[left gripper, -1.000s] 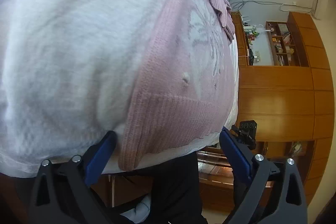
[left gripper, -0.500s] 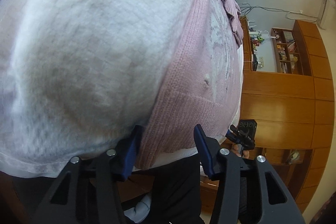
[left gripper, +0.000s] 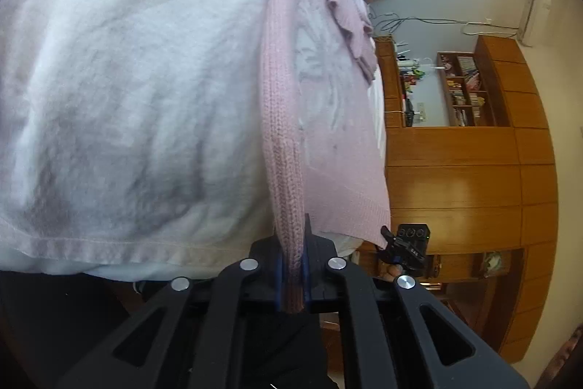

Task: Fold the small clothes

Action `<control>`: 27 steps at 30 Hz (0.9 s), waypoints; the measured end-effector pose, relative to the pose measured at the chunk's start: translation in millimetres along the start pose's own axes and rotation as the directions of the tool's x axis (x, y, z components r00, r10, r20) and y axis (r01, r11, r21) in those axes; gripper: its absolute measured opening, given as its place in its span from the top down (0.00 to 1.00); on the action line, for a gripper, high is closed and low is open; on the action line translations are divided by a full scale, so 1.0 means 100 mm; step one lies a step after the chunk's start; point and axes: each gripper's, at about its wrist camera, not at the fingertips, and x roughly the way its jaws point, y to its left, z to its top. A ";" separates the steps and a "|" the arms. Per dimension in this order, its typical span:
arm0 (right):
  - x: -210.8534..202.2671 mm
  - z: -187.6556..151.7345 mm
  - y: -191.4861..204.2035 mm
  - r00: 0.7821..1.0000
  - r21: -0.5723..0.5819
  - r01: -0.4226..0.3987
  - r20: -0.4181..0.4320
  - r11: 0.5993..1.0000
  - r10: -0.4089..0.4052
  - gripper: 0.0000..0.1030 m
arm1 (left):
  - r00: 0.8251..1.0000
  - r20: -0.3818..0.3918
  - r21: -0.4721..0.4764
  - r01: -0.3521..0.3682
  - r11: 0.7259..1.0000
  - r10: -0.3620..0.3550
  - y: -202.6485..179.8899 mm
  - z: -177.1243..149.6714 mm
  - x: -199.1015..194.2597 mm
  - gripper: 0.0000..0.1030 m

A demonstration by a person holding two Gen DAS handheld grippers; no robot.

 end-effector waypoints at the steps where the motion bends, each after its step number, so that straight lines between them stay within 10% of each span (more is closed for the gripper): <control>1: -0.01 -0.02 0.05 1.000 -0.004 0.004 0.005 1.000 -0.004 0.95 | 1.000 0.001 0.002 0.008 1.000 -0.008 0.00 -0.02 -0.03 0.93; 17: -0.32 -0.48 0.25 0.986 0.081 -0.148 0.084 0.986 0.142 0.94 | 0.977 0.081 -0.005 0.199 0.980 -0.198 -0.06 -0.61 -0.51 0.93; 27: -0.46 0.25 0.56 0.959 0.043 -0.255 0.138 0.966 0.247 0.94 | 0.931 0.139 0.000 0.340 0.941 -0.336 -0.53 -0.09 -0.54 0.93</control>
